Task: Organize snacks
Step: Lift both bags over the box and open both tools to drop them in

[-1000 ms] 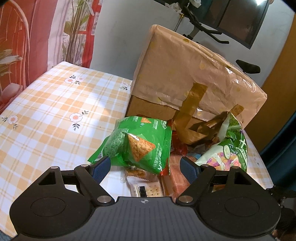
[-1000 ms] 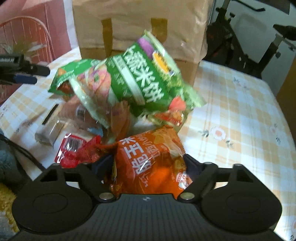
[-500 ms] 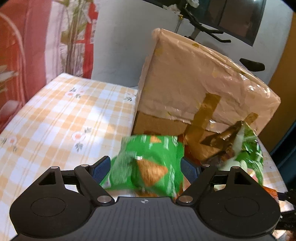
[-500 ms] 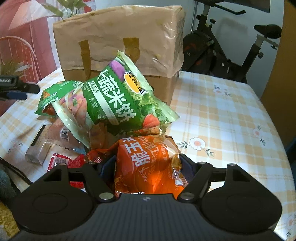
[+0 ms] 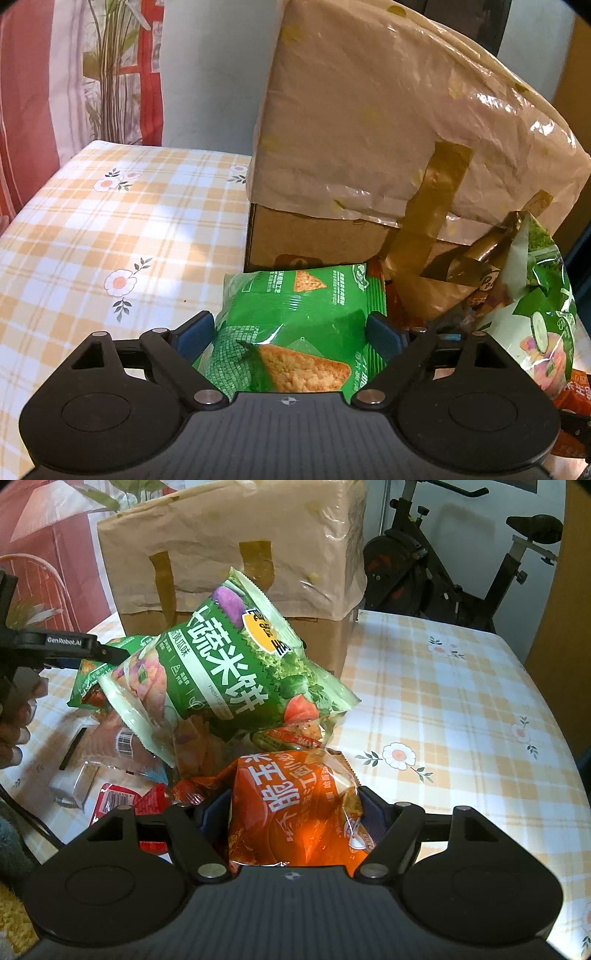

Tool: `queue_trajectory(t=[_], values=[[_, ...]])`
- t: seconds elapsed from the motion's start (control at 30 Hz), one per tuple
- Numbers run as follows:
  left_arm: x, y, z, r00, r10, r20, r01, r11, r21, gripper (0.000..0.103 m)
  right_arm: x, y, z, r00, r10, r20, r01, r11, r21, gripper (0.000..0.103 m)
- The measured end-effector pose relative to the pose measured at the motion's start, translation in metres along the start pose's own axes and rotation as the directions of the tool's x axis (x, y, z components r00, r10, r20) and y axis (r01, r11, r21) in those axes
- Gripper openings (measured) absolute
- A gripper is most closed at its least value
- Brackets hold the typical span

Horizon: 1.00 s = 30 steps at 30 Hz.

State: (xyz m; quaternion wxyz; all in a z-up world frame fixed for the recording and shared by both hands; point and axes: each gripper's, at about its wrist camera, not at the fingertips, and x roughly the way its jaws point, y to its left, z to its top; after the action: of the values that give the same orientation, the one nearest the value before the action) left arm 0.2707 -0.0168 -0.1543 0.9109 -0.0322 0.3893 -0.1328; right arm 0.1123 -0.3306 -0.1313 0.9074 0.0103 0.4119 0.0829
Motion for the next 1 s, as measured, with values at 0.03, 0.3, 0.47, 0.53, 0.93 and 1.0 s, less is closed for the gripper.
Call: queue_trajectory(t=[0.03,0.3,0.47,0.53,0.93,1.0], values=[[-0.001,0.0,0.0,1.0,-0.001,0.004,0.001,1.0,0.002,0.088,0.0,0.0,0.0,1.0,0.0,0.001,0.0,1.0,0.002,0.074],[-0.017,0.001,-0.005,1.0,0.013,0.019,-0.013,1.0,-0.009,0.083,0.0,0.0,0.0,1.0,0.009,0.005,-0.009,1.0,0.007,0.074],[-0.035,0.004,-0.005,0.999,0.014,0.052,-0.012,0.999,-0.036,0.083,0.001,0.0,0.0,1.0,0.01,0.006,-0.01,1.0,0.011,0.074],[-0.042,0.004,-0.005,0.998,0.014,0.068,-0.012,0.999,-0.042,0.083,0.001,0.0,0.001,1.0,0.011,0.005,-0.011,1.0,0.01,0.074],[-0.078,0.0,-0.01,0.99,0.032,0.137,-0.022,0.997,-0.076,0.083,-0.004,0.001,0.001,1.0,0.016,0.012,-0.016,1.0,0.007,0.074],[-0.082,-0.001,-0.011,0.988,0.033,0.148,-0.022,0.997,-0.076,0.083,-0.008,-0.001,0.001,1.0,0.012,0.023,-0.013,1.0,0.012,0.074]])
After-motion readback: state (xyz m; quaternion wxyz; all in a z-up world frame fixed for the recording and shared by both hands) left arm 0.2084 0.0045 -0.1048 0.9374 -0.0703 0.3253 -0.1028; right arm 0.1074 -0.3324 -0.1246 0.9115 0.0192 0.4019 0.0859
